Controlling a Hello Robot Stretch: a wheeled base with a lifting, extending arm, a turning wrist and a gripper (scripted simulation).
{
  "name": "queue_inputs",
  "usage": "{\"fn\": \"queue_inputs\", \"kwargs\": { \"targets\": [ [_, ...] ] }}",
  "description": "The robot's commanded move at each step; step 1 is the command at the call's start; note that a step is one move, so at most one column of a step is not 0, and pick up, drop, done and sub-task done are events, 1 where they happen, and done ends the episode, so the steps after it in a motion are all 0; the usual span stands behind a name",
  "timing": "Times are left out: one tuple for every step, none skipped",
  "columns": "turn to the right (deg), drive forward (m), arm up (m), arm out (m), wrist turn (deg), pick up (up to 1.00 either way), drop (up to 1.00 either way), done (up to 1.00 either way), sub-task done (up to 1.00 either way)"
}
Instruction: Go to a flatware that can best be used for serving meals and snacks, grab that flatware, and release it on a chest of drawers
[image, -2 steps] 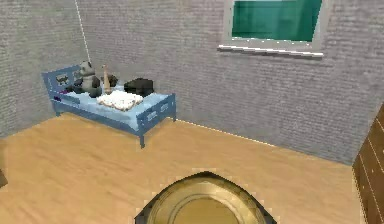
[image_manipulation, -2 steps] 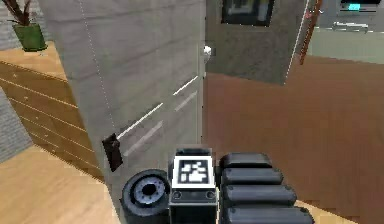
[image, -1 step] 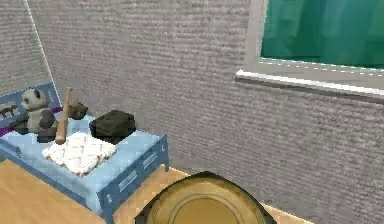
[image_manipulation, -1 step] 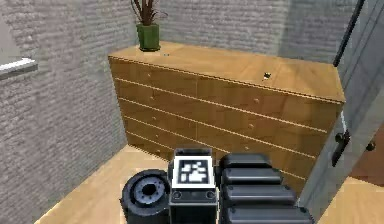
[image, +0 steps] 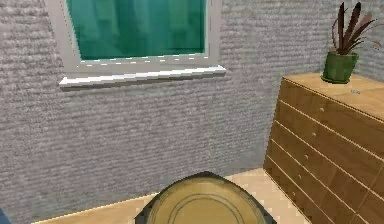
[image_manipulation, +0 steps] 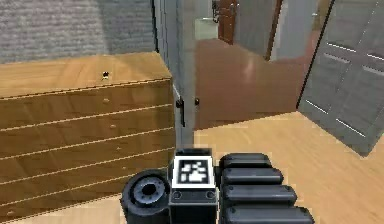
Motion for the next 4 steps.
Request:
{"fn": "queue_inputs", "kwargs": {
  "targets": [
    [27.0, 0.0, 0.0, 0.0, 0.0, 0.0, 0.0, 0.0, 0.0],
    [0.0, 0.75, 0.0, 0.0, 0.0, 0.0, 0.0, 0.0, 0.0],
    [45.0, 0.0, 0.0, 0.0, 0.0, 0.0, 0.0, 0.0, 0.0],
    [3.0, 0.0, 0.0, 0.0, 0.0, 0.0, 0.0, 0.0, 0.0]
  ]
}}
